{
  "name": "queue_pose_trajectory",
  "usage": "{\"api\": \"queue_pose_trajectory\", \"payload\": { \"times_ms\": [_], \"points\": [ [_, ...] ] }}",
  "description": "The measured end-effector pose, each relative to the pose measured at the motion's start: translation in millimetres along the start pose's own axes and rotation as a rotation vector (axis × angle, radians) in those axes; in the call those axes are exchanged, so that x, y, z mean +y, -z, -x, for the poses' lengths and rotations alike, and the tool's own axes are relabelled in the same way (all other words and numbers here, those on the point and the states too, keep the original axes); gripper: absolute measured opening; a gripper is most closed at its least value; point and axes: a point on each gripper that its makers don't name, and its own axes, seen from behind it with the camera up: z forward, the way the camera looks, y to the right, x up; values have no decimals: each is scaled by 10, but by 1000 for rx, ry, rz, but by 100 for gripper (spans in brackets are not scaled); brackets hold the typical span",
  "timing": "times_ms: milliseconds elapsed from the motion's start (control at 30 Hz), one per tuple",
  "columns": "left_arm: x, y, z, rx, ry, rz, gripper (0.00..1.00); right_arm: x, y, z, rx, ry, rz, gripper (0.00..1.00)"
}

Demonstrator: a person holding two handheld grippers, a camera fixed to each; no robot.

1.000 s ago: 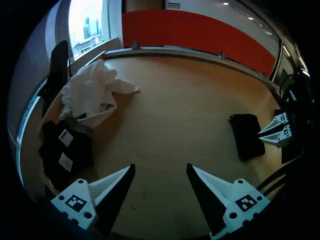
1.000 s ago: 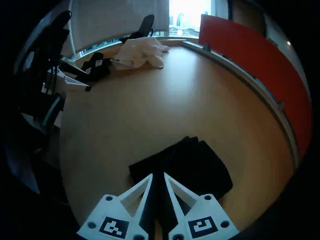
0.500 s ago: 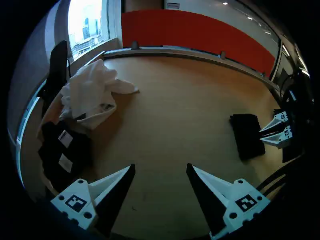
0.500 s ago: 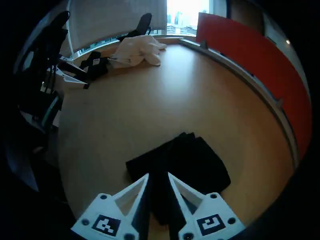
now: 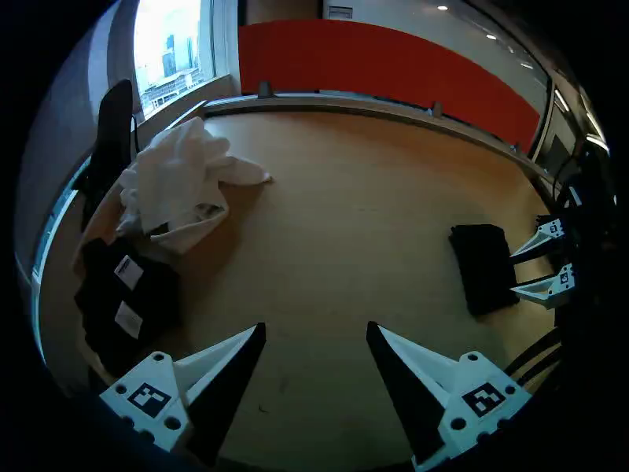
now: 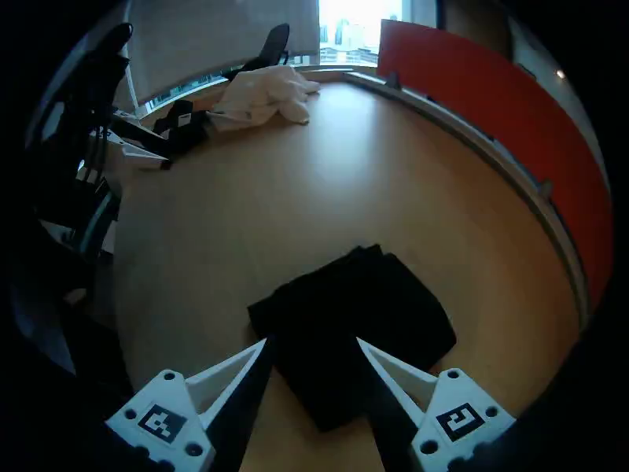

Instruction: Fold towel

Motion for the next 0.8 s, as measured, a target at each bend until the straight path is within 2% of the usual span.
{"api": "queue_pose_trajectory", "payload": {
  "times_ms": [800],
  "points": [
    [31,13,-3,3,-8,3,95,134,178,618,-66,-81,69,69]
  ]
}}
